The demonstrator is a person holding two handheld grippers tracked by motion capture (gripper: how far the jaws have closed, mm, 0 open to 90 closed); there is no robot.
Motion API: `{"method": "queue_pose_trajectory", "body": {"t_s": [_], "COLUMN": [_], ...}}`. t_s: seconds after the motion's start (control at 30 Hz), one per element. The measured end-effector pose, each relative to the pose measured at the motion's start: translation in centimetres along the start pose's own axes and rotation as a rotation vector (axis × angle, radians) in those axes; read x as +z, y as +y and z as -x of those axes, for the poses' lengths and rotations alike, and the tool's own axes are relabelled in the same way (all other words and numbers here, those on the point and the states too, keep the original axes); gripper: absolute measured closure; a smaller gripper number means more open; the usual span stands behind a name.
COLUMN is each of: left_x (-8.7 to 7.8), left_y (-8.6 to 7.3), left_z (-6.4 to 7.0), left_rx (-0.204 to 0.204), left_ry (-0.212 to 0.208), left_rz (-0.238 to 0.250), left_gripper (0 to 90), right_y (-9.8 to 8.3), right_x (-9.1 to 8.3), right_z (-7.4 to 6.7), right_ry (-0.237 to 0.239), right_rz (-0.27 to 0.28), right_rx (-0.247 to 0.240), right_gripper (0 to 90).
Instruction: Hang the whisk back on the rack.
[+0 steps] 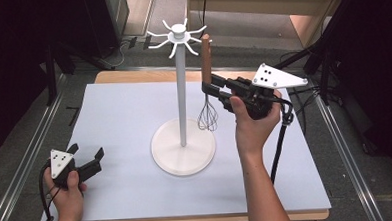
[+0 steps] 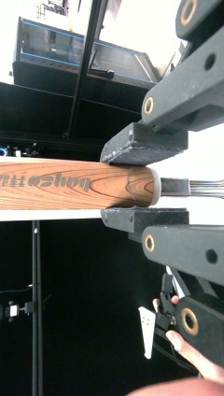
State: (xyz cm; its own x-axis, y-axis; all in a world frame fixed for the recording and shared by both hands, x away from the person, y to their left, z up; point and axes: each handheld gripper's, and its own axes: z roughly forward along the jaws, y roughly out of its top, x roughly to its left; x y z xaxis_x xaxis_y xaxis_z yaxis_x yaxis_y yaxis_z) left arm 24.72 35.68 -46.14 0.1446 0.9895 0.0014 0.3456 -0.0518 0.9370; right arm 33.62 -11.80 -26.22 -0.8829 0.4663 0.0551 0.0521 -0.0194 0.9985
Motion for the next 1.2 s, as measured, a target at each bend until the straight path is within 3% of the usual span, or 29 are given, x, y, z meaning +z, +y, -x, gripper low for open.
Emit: {"method": "queue_pose_trajectory", "body": {"t_s": [0.2,0.3,0.53,0.77,0.93,1.03,1.2], "left_x": [0.0,0.0,0.0,0.0,0.0,0.0,0.0], "left_y": [0.0,0.0,0.0,0.0,0.0,0.0,0.0], "left_z": [0.0,0.0,0.0,0.0,0.0,0.0,0.0], "left_rx": [-0.002,-0.002,0.0,0.003,0.003,0.006,0.003], "left_ry": [-0.001,-0.001,0.001,0.002,0.001,0.001,0.001], "left_rz": [0.0,0.0,0.001,-0.001,0.0,-0.003,0.0], "left_gripper": [14.5,14.5,14.5,14.5,14.5,14.5,14.5], "right_y": [-0.3,-0.6,-1.9,-3.3,-4.3,-4.9,-5.9], "right_x": [0.1,-0.2,-1.6,-2.9,-3.6,-3.8,-4.2], "right_z": [0.0,0.2,0.9,1.6,1.9,2.1,2.4], "right_ry": [-0.004,-0.022,-0.174,-0.271,-0.378,-0.417,-0.438], "right_rz": [0.001,0.014,0.01,-0.008,-0.037,-0.056,-0.076], "right_rx": [-0.01,0.001,0.004,0.024,0.039,0.028,0.038], "right_gripper": [69.4,55.5,30.4,16.1,0.6,0.0,0.0]}}
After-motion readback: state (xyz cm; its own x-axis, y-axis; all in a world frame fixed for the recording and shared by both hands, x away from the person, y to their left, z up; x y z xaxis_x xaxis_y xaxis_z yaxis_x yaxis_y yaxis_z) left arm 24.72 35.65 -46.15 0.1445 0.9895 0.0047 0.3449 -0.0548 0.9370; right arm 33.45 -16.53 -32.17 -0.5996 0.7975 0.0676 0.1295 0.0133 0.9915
